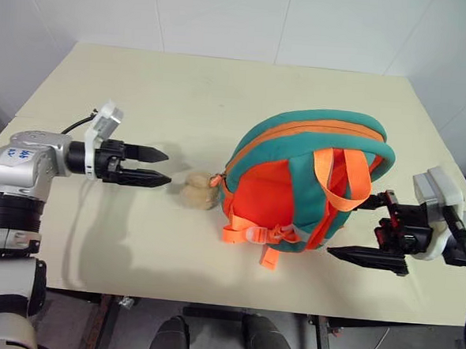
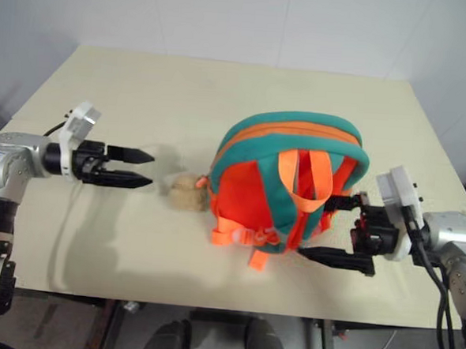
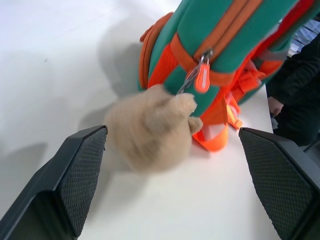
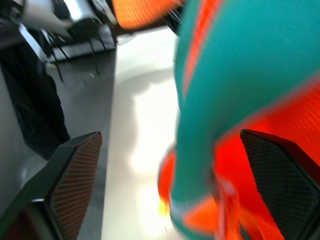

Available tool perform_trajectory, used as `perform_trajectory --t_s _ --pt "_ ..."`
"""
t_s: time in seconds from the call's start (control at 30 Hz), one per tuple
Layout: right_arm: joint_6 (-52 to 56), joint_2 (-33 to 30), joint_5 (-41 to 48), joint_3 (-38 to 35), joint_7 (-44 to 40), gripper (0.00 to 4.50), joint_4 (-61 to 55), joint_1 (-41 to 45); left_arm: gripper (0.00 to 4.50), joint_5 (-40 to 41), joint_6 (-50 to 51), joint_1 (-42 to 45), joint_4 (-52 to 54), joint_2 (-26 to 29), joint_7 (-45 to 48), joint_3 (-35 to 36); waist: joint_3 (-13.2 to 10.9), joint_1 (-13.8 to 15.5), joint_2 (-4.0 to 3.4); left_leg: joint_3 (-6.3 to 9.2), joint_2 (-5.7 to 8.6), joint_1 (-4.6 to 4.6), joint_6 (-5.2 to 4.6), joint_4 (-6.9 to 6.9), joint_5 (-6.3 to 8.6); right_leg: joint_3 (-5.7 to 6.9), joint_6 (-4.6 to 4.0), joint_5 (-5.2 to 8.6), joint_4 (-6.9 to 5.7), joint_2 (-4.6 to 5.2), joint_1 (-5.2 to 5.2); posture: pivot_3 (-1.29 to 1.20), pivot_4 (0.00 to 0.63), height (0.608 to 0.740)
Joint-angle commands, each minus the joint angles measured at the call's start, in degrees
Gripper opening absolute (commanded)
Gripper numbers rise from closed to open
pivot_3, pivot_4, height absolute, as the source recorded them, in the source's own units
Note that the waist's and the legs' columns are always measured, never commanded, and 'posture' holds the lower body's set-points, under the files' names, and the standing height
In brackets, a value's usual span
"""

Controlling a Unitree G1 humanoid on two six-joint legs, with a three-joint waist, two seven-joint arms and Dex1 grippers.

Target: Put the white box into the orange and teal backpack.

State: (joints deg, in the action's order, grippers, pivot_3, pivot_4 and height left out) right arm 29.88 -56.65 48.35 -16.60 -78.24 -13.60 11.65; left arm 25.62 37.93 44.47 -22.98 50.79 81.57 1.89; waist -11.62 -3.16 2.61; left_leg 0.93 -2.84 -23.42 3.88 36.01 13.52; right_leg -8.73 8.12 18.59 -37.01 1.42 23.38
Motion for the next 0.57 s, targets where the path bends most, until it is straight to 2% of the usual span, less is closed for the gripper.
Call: perform_trajectory --t_s 0.03,0.3,0.57 --pt "-2.4 -3.7 -2.8 -5.2 -3.0 4.47 4.8 -1.2 4.5 2.4 -1.3 -2.5 2.9 3.0 1.3 5.0 0.0 0.0 0.0 -0.01 0.0 0.0 0.0 -0.01 0.0 -0.01 0.0 0.0 0.0 0.01 0.0 0.0 0.15 0.74" --pt "-2.8 -8.9 -7.0 -14.8 -4.1 4.47 13.7 -5.3 4.5 5.1 -4.6 -8.8 3.0 8.9 7.2 11.4 0.0 -0.1 -0.01 -0.08 -0.01 0.06 0.0 -0.04 0.0 -0.01 -0.06 0.03 -0.02 0.02 0.02 0.0 0.15 0.74" --pt "-1.5 -6.1 -6.3 -16.2 0.7 4.47 13.0 -5.7 4.5 5.2 -12.5 -8.9 3.2 9.4 5.1 15.4 0.0 -0.2 -0.01 -0.14 -0.02 0.1 0.0 0.0 0.0 -0.05 -0.15 0.07 -0.01 0.03 -0.01 0.0 0.15 0.74"
